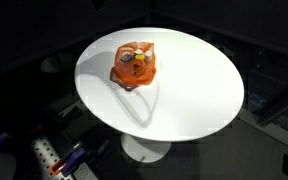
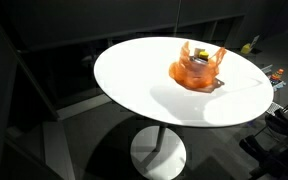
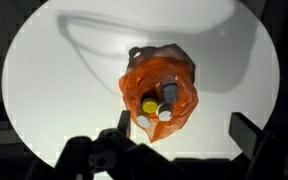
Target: Remove the blue container from the plastic bag and put it on the table.
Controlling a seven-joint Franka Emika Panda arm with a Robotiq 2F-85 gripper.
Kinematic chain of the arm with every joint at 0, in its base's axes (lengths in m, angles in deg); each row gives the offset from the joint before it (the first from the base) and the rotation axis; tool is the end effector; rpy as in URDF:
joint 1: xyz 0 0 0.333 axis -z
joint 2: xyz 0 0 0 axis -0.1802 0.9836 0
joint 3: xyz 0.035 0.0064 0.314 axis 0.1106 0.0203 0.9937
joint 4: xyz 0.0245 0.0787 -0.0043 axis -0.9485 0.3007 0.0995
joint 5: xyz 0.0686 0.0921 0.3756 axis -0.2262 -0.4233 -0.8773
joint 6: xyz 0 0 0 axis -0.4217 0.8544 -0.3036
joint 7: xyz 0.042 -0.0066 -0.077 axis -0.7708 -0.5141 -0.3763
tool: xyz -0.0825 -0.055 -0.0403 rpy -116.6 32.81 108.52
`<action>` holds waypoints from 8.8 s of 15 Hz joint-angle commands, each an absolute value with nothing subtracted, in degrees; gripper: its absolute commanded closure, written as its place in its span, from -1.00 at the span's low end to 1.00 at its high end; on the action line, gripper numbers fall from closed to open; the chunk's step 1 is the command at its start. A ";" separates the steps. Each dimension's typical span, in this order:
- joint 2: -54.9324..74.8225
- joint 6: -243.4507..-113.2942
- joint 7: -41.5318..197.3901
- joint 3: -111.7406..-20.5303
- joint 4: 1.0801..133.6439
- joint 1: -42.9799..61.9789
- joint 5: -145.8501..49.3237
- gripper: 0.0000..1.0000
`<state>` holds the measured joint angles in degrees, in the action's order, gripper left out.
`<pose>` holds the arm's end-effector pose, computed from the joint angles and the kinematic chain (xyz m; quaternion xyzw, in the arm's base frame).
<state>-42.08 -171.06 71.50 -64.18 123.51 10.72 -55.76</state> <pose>0.3802 -0.0135 0.4817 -0.9911 0.0224 -0.1252 0.0405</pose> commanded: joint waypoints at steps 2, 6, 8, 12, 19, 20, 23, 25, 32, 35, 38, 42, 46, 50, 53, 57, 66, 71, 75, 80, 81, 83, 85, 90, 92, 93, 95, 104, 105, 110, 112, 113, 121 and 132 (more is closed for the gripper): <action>-31.78 -168.93 73.38 -63.52 114.05 11.68 -53.98 -1.00; -22.55 -169.12 73.63 -64.15 107.81 11.22 -55.87 -1.00; -18.13 -169.31 74.61 -63.93 105.20 11.17 -56.25 -1.00; -10.59 -170.13 77.04 -63.31 101.54 10.87 -57.00 -1.00; -7.33 -170.84 76.61 -63.07 101.58 10.80 -57.08 -1.00; -7.34 -170.84 76.61 -63.07 101.59 10.80 -57.08 -1.00; -6.64 -171.55 76.23 -63.01 101.25 10.74 -56.86 -1.00; -4.71 -173.85 75.84 -62.82 100.74 10.54 -56.21 -1.00; 2.93 -180.18 72.44 -61.19 98.41 9.73 -58.15 -1.00; 5.49 -180.79 72.35 -60.04 97.40 9.27 -58.29 -1.00; 7.59 -181.00 71.18 -59.34 96.34 9.51 -59.26 -1.00; 10.63 -181.87 68.91 -58.61 94.69 10.00 -61.68 -1.00; 10.71 -182.07 70.41 -59.06 95.71 9.35 -60.89 -1.00; 11.28 -181.92 70.02 -59.00 95.62 9.48 -60.97 -1.00; 12.22 -183.03 69.29 -58.81 95.82 9.79 -61.66 -1.00; 13.45 -184.62 67.61 -58.34 95.99 10.56 -62.77 -1.00; 15.85 -187.35 67.23 -57.94 96.66 11.82 -63.65 -1.00; 17.22 -187.77 67.37 -57.93 95.89 11.72 -63.12 -1.00; 18.10 -187.61 68.00 -57.92 95.02 11.21 -62.35 -1.00; 18.09 -187.44 68.19 -57.94 95.08 11.02 -61.90 -0.17; 17.75 -187.42 68.19 -57.93 95.33 11.04 -61.93 0.02; 16.39 -187.38 68.08 -57.86 96.36 11.09 -61.99 0.33; 14.43 -187.06 68.02 -57.81 97.63 10.93 -61.77 0.63; 9.06 -186.00 69.32 -58.33 100.43 9.75 -60.35 0.63; 6.09 -185.94 70.12 -58.82 101.99 9.34 -59.19 0.63; 4.34 -185.79 70.47 -59.05 102.74 9.34 -58.62 0.63; 1.13 -185.51 71.27 -59.67 104.08 9.55 -57.36 0.63; -6.65 -181.57 73.44 -66.18 103.84 14.34 -54.42 0.63; -6.65 -181.60 73.79 -66.96 103.70 15.09 -53.84 0.63; -4.79 -181.28 72.49 -69.99 103.50 18.16 -54.35 0.63; -3.54 -181.09 71.82 -70.65 103.51 18.91 -54.59 0.63; -2.97 -181.16 71.57 -70.91 103.52 19.16 -54.81 0.63; 4.88 -185.00 67.01 -70.52 102.36 19.89 -55.26 0.63; 7.12 -186.44 66.16 -69.98 103.36 19.85 -54.94 0.13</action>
<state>7.15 -186.53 66.02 -70.39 103.41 19.44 -55.12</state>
